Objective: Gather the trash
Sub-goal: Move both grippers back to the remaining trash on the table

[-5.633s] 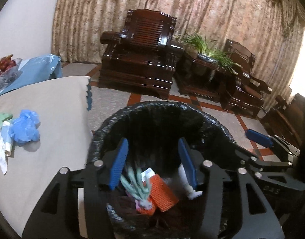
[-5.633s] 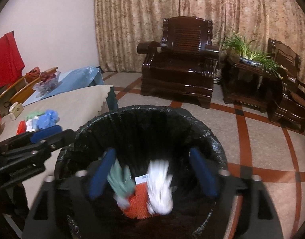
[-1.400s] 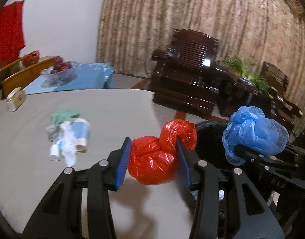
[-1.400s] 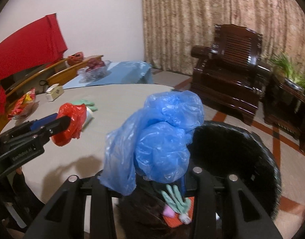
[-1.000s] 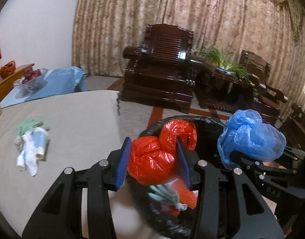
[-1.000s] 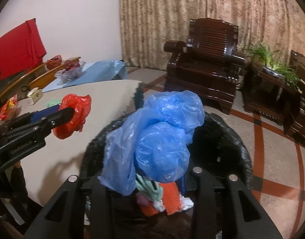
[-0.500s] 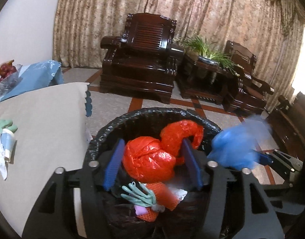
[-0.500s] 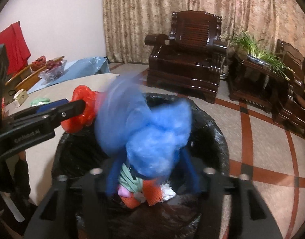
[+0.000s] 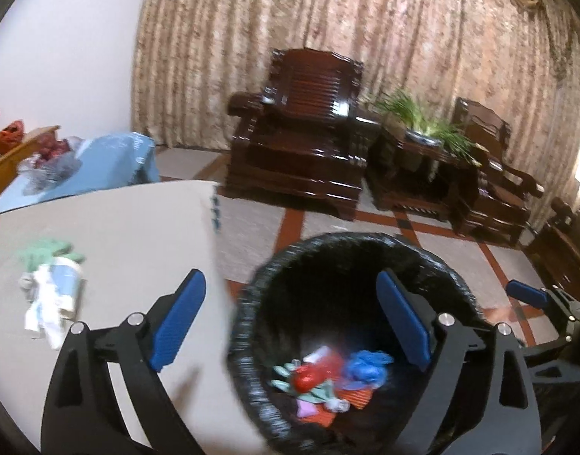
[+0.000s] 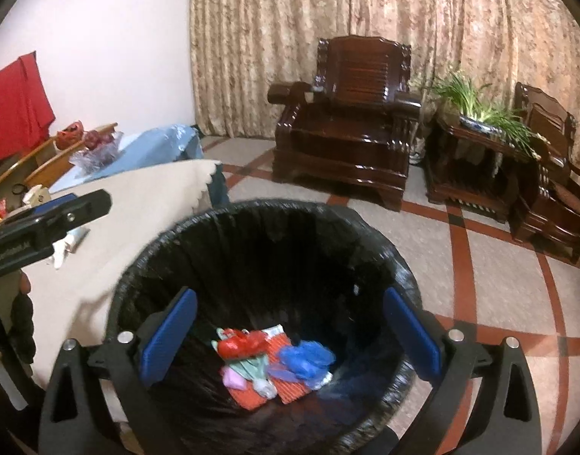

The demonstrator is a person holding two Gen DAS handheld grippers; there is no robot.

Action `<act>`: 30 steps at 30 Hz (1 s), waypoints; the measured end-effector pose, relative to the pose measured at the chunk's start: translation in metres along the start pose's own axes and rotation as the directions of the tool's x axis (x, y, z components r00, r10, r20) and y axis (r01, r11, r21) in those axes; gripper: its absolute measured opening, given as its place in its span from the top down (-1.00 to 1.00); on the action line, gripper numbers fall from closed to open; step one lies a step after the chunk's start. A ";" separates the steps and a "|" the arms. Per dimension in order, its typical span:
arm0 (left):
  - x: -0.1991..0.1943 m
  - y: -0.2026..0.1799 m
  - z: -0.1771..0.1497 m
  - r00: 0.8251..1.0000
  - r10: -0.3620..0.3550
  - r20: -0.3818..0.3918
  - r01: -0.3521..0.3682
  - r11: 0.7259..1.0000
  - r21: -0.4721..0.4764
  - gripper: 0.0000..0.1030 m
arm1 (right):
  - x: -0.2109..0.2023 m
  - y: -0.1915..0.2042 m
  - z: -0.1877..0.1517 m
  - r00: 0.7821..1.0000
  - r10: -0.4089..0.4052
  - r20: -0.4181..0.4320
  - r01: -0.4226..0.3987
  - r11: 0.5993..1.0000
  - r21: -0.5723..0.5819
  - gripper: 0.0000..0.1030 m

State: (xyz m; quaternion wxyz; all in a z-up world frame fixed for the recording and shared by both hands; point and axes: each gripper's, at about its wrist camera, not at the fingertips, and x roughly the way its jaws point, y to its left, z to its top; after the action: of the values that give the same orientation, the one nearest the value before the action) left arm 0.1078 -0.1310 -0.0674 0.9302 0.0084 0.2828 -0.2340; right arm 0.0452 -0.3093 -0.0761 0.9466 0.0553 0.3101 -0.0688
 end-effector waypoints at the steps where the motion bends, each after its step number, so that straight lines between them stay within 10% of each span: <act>1: -0.004 0.006 0.000 1.000 0.014 0.007 -0.014 1.000 -0.004 -0.74 | 0.000 0.005 0.003 1.000 0.010 0.006 -0.010 1.000 -0.003 -0.88; 30: -0.072 0.223 -0.023 0.896 0.442 -0.050 -0.442 0.871 -0.214 -0.55 | 0.077 0.205 0.049 0.948 0.319 0.001 -0.312 0.927 -0.209 -0.88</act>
State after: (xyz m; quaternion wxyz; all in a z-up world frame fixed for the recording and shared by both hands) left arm 0.1412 0.1024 -0.0751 0.9542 -0.0299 0.2970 0.0175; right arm 0.1684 -0.1218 -0.0698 0.9512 0.0047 0.2859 0.1158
